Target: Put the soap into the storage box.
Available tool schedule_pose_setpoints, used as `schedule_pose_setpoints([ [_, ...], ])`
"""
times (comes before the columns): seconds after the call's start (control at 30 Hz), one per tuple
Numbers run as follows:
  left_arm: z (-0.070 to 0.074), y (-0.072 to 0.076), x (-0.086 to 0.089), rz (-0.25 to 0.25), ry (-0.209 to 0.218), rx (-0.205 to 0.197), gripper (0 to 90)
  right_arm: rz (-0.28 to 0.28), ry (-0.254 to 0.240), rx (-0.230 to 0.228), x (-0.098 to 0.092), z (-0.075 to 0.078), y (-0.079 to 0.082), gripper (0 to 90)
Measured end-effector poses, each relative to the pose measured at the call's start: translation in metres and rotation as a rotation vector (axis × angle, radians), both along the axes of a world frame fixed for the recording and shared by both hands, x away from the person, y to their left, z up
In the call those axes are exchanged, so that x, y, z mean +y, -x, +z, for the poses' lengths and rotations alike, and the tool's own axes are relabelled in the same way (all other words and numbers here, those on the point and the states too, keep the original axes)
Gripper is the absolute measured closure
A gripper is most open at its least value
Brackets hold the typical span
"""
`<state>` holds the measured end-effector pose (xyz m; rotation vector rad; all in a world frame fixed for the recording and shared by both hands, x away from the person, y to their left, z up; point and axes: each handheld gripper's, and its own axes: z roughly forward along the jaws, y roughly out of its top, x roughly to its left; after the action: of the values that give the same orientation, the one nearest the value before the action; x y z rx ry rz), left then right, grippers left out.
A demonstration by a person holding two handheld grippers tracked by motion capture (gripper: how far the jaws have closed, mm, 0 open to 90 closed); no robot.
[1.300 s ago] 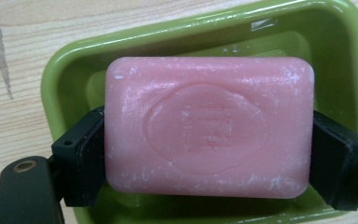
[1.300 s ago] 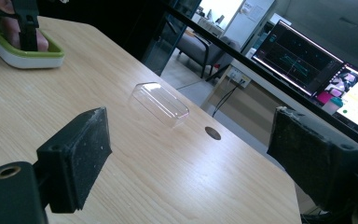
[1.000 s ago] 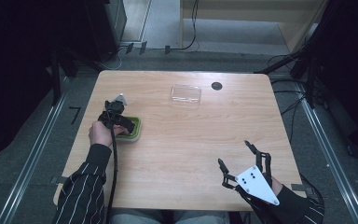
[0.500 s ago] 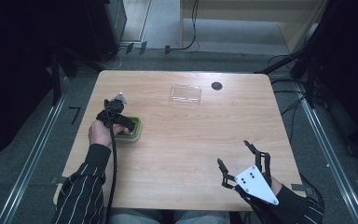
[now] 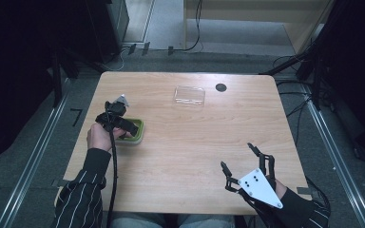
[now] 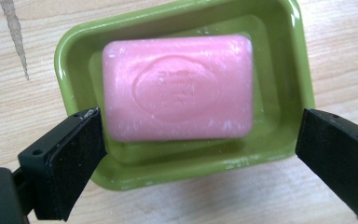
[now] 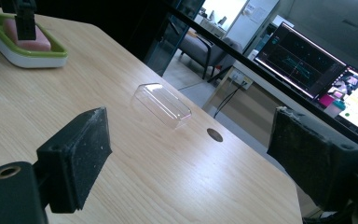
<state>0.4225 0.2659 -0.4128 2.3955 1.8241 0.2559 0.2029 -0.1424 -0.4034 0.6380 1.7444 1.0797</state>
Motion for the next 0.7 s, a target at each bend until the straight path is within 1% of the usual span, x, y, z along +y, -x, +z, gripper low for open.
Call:
schedule_pose_setpoints([
  [0.07, 0.002, 0.003, 0.000, -0.004, -0.003, -0.003, 2.1, 0.000, 0.000, 0.000, 0.000, 0.000, 0.000, 13.2],
  [0.23, 0.004, 0.011, 0.000, -0.026, -0.019, 0.016, 2.9, 0.000, 0.002, -0.001, 0.000, 0.000, 0.000, 13.2],
  [0.37, 0.005, 0.018, -0.002, -0.048, -0.030, 0.040, 3.2, -0.002, -0.001, 0.000, 0.000, 0.000, 0.000, 13.2],
  [0.43, 0.005, 0.021, -0.003, -0.057, -0.029, 0.044, 3.2, -0.002, -0.001, 0.000, 0.000, 0.000, 0.000, 13.2],
  [0.53, 0.007, 0.026, -0.004, -0.062, -0.034, 0.038, 3.2, -0.003, -0.002, 0.000, 0.000, 0.000, 0.000, 13.2],
  [0.57, 0.008, 0.027, -0.004, -0.064, -0.037, 0.046, 3.2, -0.002, -0.002, 0.000, 0.000, 0.000, 0.000, 13.2],
  [0.67, 0.008, 0.031, -0.005, -0.072, -0.046, 0.045, 3.2, -0.004, -0.004, 0.001, 0.000, 0.000, 0.000, 13.2],
  [0.7, 0.008, 0.032, -0.005, -0.075, -0.044, 0.055, 3.1, -0.004, -0.004, 0.001, 0.000, 0.000, 0.000, 13.2],
])
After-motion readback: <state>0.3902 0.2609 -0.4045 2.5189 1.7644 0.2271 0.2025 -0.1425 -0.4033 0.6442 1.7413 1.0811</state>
